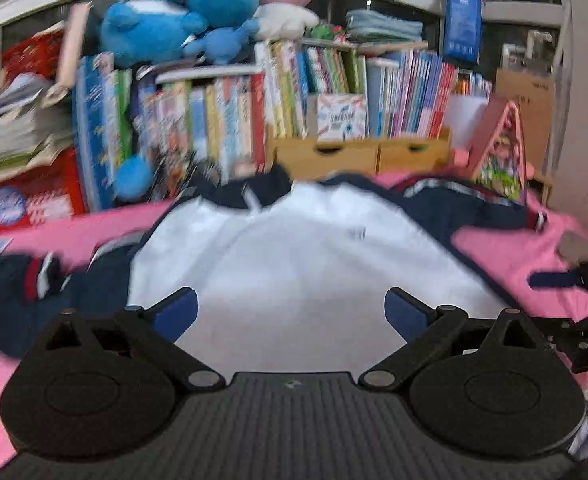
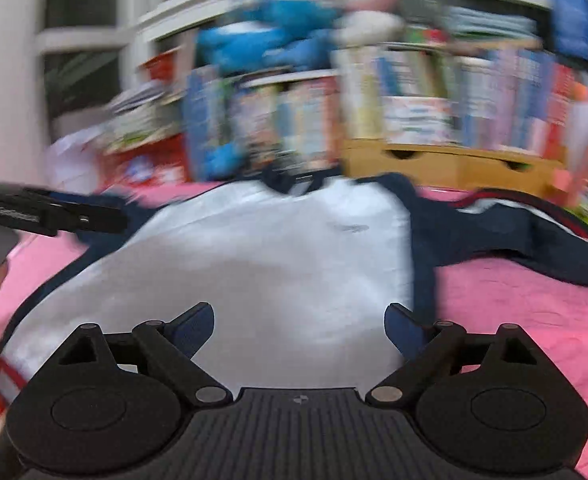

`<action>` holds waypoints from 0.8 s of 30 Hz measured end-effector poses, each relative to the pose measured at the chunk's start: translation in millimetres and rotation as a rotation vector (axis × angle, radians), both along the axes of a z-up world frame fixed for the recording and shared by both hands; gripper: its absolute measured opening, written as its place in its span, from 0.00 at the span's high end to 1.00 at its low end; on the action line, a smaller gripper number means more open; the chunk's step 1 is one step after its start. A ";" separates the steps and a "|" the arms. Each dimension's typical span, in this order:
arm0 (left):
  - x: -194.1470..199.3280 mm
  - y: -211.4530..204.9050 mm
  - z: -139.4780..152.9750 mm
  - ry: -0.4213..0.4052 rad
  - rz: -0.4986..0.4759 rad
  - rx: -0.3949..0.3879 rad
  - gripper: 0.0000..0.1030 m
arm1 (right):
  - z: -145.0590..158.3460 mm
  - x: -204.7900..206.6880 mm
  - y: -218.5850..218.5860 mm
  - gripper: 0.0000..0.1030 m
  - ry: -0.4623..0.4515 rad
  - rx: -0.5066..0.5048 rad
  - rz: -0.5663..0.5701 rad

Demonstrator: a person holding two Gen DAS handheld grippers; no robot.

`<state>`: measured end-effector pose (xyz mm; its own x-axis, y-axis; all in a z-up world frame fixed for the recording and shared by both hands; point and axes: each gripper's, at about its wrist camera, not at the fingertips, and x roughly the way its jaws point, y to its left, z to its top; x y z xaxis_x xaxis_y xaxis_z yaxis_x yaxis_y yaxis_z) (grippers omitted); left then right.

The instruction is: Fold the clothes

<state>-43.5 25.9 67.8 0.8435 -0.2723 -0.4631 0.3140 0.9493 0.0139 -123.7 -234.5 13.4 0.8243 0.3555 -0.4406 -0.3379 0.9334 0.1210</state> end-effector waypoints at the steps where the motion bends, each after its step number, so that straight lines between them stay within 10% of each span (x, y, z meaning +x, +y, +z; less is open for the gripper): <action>1: 10.2 -11.3 -1.1 -0.012 0.010 0.026 0.01 | 0.4 13.7 -17.8 0.10 0.006 0.027 -0.060; 12: 62.4 -43.1 -84.0 0.128 0.050 0.166 0.01 | -25.1 116.2 -240.9 0.10 0.136 0.451 -0.652; 19: 61.9 -42.3 -88.6 0.147 0.067 0.127 0.00 | -50.5 183.7 -258.9 0.12 0.211 0.405 -0.715; 24: 66.6 -38.3 -88.6 0.180 0.065 0.085 0.00 | -39.8 196.4 -252.5 0.83 0.211 0.390 -0.589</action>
<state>23.1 -12.4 -20.7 0.7594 -0.1736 -0.6271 0.2571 0.9654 0.0441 72.7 -487.0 -26.5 0.8389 0.0434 -0.5426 0.2729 0.8289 0.4882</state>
